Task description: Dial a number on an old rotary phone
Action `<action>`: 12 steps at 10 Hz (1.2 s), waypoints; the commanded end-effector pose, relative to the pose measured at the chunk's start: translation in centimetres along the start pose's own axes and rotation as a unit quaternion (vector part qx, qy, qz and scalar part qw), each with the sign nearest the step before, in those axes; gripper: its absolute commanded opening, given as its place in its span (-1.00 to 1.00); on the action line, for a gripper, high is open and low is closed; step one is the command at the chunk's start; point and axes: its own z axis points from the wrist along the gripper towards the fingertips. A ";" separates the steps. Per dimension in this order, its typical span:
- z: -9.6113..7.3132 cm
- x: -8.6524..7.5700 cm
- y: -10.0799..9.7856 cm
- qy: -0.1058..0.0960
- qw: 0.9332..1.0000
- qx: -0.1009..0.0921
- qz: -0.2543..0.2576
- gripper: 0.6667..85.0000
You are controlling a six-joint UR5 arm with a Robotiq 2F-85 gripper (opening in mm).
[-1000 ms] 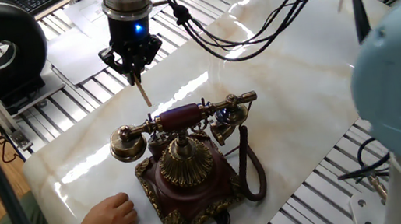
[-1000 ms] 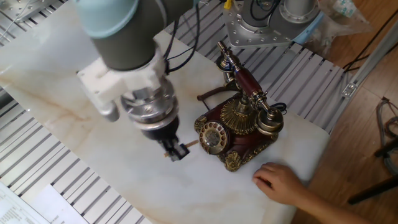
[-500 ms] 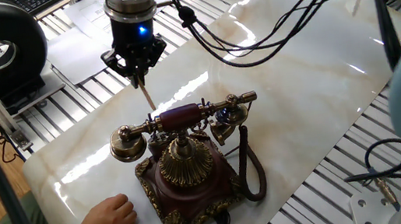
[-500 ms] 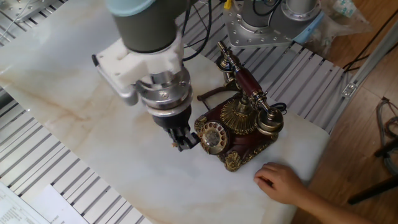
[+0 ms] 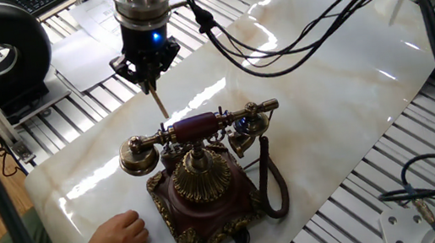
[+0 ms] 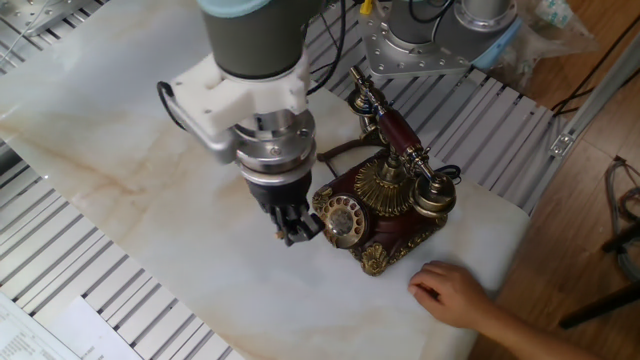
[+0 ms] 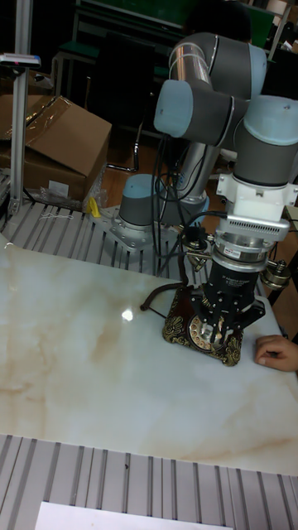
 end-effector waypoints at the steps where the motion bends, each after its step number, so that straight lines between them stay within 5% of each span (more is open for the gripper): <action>1: 0.5 0.5 1.4 -0.015 1.000 -0.009 0.003 -0.98; 6: 2.4 2.6 0.2 -0.021 1.000 0.002 -0.004 -0.98; 12: 0.9 4.8 -0.2 -0.005 1.000 0.011 0.000 -0.98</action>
